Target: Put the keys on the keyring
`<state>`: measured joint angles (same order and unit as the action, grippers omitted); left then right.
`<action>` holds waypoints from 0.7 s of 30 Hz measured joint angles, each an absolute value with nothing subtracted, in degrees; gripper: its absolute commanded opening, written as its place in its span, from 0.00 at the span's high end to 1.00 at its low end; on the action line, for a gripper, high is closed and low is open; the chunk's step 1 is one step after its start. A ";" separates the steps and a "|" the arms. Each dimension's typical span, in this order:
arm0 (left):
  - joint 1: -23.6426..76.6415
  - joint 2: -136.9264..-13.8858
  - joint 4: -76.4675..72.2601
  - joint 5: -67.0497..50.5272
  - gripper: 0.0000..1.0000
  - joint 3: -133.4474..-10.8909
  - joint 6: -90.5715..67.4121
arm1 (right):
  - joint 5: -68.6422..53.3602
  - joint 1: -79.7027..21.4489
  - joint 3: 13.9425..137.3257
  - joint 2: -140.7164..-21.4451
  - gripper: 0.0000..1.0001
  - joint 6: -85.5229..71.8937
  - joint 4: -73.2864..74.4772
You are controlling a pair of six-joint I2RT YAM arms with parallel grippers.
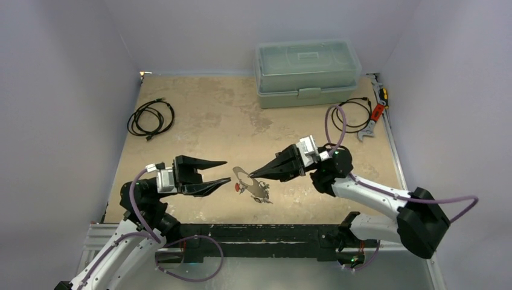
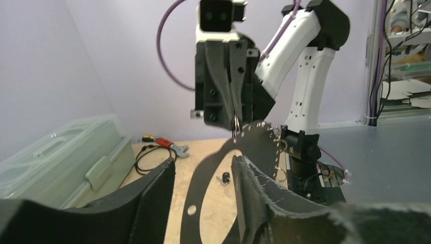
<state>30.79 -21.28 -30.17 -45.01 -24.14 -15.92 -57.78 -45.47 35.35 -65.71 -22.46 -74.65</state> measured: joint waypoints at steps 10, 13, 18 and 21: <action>30.94 -22.02 -40.25 -44.95 0.68 -20.62 -19.51 | -55.27 -46.22 35.35 -76.01 1.00 -36.14 -83.72; 31.07 -22.00 -41.43 -44.69 0.68 -19.92 -19.99 | -54.06 -46.37 35.64 -76.01 1.00 -36.93 -85.08; 31.35 -22.06 -41.98 -44.10 0.68 -18.85 -20.18 | -52.97 -46.63 36.49 -76.27 1.00 -37.63 -85.76; 31.62 -22.72 -42.35 -43.66 0.69 -18.83 -20.29 | -52.07 -47.03 37.01 -76.66 1.00 -37.85 -85.91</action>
<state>31.62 -22.72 -42.35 -43.66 -18.83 -20.29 -52.07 -47.03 37.01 -76.66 -37.85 -85.91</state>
